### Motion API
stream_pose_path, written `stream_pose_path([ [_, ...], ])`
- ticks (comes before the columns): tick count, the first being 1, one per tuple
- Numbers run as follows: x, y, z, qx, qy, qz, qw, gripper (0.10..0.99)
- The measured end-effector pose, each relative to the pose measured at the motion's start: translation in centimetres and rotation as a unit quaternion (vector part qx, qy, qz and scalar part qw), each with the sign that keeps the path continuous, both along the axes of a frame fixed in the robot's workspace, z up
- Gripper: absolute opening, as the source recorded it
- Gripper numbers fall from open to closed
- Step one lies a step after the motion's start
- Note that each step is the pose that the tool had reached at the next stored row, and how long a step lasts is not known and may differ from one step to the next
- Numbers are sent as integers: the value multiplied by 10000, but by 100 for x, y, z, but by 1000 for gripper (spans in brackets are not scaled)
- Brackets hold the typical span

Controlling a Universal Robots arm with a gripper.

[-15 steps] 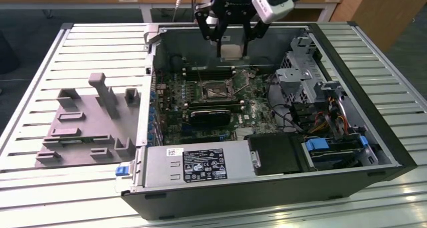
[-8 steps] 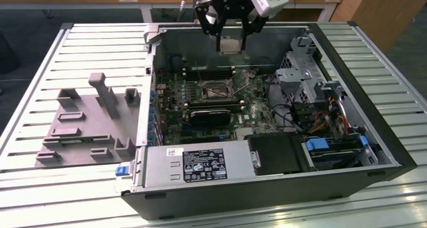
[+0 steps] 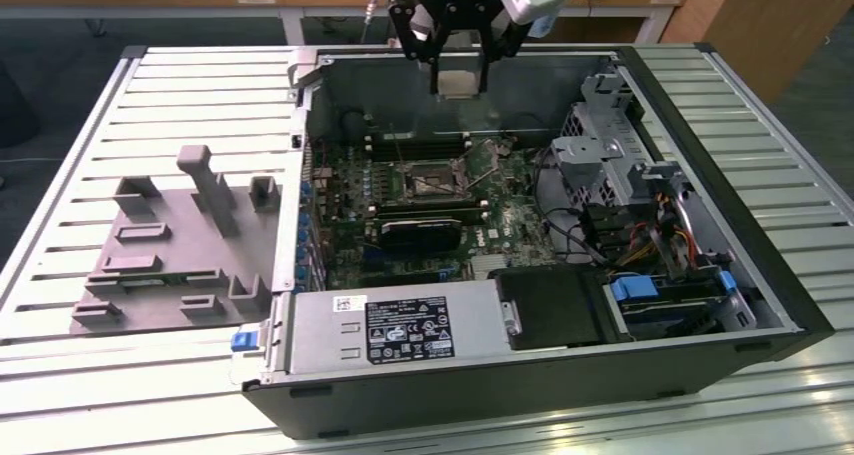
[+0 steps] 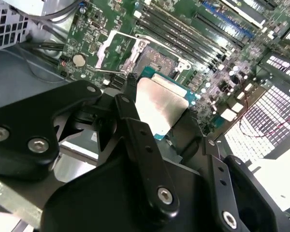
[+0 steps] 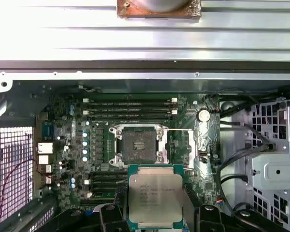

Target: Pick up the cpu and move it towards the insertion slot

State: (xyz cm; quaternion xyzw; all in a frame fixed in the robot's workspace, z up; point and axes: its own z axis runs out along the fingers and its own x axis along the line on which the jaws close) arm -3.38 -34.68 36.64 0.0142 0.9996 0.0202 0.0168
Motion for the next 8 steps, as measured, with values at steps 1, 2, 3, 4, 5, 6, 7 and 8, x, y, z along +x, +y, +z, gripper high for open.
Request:
stream_pose_path([
  [1,0,0,0,0,0,1,10000,537],
  [2,0,0,0,1,0,1,10000,537],
  [3,0,0,0,1,0,1,10000,537],
  [4,0,1,-1,1,0,0,10000,537],
  [5,0,2,-1,1,0,0,10000,537],
  [6,0,3,0,0,0,0,10000,537],
  [7,0,4,0,0,0,0,10000,537],
  [8,0,4,0,1,0,0,10000,537],
])
